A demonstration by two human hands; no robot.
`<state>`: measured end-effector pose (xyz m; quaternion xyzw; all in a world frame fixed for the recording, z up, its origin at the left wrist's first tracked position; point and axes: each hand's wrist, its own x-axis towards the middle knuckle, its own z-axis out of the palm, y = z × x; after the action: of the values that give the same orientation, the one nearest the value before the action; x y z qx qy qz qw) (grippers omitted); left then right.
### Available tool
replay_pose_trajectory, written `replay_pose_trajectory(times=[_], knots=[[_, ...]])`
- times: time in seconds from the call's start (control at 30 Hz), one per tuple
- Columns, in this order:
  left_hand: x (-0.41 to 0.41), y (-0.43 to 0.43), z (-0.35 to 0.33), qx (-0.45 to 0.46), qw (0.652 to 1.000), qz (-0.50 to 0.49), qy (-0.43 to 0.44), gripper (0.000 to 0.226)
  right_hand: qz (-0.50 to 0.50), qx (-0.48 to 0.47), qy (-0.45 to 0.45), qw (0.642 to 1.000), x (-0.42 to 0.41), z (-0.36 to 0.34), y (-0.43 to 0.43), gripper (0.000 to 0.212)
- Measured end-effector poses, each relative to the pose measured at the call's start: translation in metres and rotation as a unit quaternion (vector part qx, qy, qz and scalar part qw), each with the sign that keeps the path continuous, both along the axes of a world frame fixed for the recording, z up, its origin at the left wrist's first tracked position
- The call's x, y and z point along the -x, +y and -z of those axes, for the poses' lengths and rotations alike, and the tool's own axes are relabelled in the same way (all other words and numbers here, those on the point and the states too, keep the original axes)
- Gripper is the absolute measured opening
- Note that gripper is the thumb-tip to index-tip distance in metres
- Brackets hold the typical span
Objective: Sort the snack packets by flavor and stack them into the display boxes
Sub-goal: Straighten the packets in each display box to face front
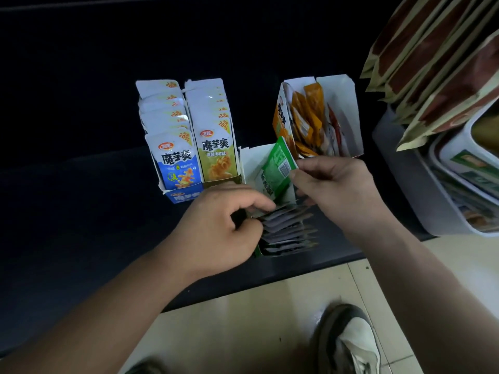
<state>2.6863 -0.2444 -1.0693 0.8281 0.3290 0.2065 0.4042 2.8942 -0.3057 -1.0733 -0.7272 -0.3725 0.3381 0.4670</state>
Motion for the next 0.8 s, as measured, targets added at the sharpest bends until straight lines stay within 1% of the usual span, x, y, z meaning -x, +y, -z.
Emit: replay_pose_trajectory(times=[0.1,0.2,0.27,0.33,0.37,0.4,0.43,0.5,0.53,0.6,0.7,0.8], knots=[[0.005,-0.002,-0.002,0.013,0.999,-0.041,-0.021,0.035,-0.025,-0.037,-0.042,0.998,0.007,-0.003,0.002,0.015],[0.004,0.005,-0.002,0.015,0.994,-0.1,-0.041,0.032,-0.035,-0.072,-0.049,0.996,0.009,-0.007,0.003,0.019],[-0.001,0.01,-0.005,0.026,0.989,-0.135,-0.049,0.032,-0.046,-0.076,-0.048,0.995,0.008,-0.008,0.004,0.015],[-0.006,0.016,-0.006,0.017,0.989,-0.148,-0.022,0.044,-0.059,-0.081,-0.044,0.994,0.006,-0.009,0.003,0.007],[-0.009,0.02,-0.004,-0.003,0.989,-0.148,0.002,0.048,-0.066,-0.085,-0.04,0.993,0.005,-0.009,0.003,0.005],[-0.011,0.024,-0.003,-0.026,0.989,-0.146,0.02,0.046,-0.072,-0.087,-0.038,0.993,0.004,-0.008,0.002,0.005],[-0.013,0.027,-0.001,-0.045,0.988,-0.146,0.023,0.039,-0.077,-0.086,-0.038,0.993,0.003,-0.008,0.001,0.006],[-0.015,0.032,0.002,-0.051,0.988,-0.147,-0.003,0.018,-0.082,-0.081,-0.034,0.993,0.001,-0.009,0.0,0.008],[-0.015,0.034,0.003,-0.044,0.988,-0.146,-0.014,0.012,-0.076,-0.081,-0.027,0.993,0.0,-0.009,-0.001,0.008],[-0.013,0.034,0.004,-0.03,0.989,-0.142,-0.023,0.006,-0.042,-0.087,0.0,0.995,-0.004,-0.01,-0.002,0.01],[-0.008,0.027,0.005,-0.027,0.99,-0.133,-0.036,0.007,0.027,-0.107,0.045,0.993,-0.006,-0.012,-0.002,0.01],[0.0,0.018,0.008,-0.005,0.995,-0.085,-0.059,0.009,0.062,-0.111,0.068,0.989,-0.004,-0.012,0.001,0.011]])
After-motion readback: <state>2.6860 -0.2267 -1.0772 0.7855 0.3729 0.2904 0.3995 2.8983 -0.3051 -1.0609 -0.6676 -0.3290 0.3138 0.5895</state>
